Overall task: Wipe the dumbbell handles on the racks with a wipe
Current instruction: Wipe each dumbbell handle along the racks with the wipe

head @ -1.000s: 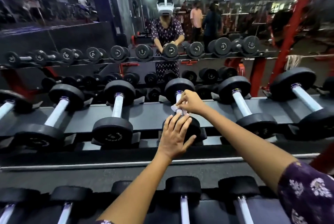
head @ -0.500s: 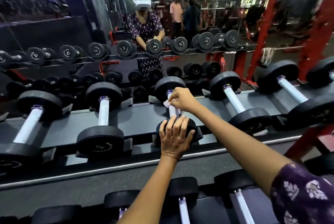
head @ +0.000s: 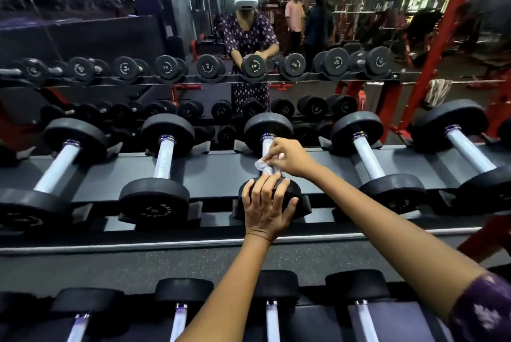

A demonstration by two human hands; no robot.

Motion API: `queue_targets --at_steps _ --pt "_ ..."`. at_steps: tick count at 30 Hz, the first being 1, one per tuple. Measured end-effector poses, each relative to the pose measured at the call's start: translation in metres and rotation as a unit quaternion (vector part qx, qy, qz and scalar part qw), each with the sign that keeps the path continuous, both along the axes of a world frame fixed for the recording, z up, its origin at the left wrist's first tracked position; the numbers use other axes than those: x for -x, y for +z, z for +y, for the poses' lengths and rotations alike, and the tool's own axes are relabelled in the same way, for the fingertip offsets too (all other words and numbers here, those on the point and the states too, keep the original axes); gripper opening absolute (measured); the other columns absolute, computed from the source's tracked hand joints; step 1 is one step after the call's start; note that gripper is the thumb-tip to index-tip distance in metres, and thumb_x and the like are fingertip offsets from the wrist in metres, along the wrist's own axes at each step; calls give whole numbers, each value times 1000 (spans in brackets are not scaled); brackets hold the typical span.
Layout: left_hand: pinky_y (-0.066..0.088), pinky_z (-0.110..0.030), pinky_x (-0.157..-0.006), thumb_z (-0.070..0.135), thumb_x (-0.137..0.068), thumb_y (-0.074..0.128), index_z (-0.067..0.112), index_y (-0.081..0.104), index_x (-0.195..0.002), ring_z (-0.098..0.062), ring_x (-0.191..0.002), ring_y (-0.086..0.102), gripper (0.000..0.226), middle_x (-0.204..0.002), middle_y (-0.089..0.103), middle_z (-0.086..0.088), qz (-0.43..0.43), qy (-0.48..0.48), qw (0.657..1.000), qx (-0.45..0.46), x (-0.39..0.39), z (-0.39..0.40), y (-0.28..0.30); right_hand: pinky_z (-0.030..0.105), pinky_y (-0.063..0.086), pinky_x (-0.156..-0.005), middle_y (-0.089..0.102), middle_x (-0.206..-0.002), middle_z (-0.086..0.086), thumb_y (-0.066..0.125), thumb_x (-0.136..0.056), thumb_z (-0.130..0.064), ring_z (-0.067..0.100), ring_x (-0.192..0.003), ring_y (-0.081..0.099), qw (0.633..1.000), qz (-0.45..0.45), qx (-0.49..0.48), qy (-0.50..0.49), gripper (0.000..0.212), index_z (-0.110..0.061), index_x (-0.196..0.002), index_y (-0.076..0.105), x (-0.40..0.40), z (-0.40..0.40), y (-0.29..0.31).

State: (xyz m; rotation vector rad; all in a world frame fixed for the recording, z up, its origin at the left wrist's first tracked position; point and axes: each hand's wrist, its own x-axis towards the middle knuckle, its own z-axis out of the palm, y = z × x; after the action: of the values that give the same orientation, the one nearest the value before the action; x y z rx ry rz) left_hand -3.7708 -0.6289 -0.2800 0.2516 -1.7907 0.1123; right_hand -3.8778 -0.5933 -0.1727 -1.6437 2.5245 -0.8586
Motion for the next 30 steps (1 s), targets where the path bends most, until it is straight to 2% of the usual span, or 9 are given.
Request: queue_targets --at_steps 2,6,8,12,16,18,22,26,30 --pt "24 -37 -107 46 -101 29 18 49 -116 -22 -114 47 37 -123 47 -2 1 10 1000 8 1 0 -1 11 33 -68 58 -76 0 69 -79 -5 20 -83 55 1000 -1 6 17 15 -2 -93 74 7 2 4" --pt "24 -38 -107 46 -100 29 18 49 -116 -22 -114 47 38 -121 47 -1 2 24 1000 4 1 0 -1 26 41 -82 66 -96 19 62 -81 -3 29 -95 60 1000 0 15 -8 19 -2 -96 73 23 -25 13" --pt "24 -38 -107 47 -100 29 18 49 -116 -23 -114 47 39 -120 47 -1 4 29 1000 3 2 1 -2 26 44 -78 67 -96 19 57 -80 -1 28 -88 61 999 -6 30 -17 21 0 -96 70 23 -24 8" --pt "25 -38 -106 47 -100 28 17 49 -116 -23 -114 47 40 -121 47 -2 0 37 999 2 2 1 -3 13 32 -61 68 -80 17 69 -73 0 20 -70 54 996 -22 81 31 8 3 -80 70 14 0 -8" --pt "25 -38 -107 47 -100 28 17 49 -116 -24 -115 47 40 -121 48 -2 -4 46 999 4 2 2 -3 25 35 -73 67 -89 21 64 -79 -4 30 -86 59 993 -41 102 -39 13 4 -86 72 31 -18 0" --pt "27 -39 -106 47 -100 28 17 49 -116 -24 -115 48 40 -120 48 -2 -4 51 999 4 1 2 -3 30 34 -69 62 -93 21 55 -85 -7 31 -91 57 994 -13 85 -74 19 6 -87 69 29 -27 -3" --pt "26 -39 -106 47 -100 28 17 49 -116 -25 -115 47 40 -121 48 -3 -4 53 999 9 2 2 -3 25 33 -71 63 -97 16 50 -84 -7 28 -98 55 998 38 25 40 24 4 -88 71 9 -20 -21" --pt "24 -39 -108 47 -100 28 17 48 -117 -25 -116 46 40 -122 47 -3 -13 54 998 8 1 1 -3 29 39 -79 62 -95 22 56 -81 0 32 -95 58 996 2 88 -2 19 5 -90 72 32 -23 -10" --pt "23 -37 -110 47 -100 28 17 48 -117 -25 -116 46 40 -121 47 -3 -15 55 998 11 2 1 -4 28 41 -76 58 -98 16 60 -84 -6 27 -93 57 998 12 50 27 18 -2 -95 73 31 -19 -12"
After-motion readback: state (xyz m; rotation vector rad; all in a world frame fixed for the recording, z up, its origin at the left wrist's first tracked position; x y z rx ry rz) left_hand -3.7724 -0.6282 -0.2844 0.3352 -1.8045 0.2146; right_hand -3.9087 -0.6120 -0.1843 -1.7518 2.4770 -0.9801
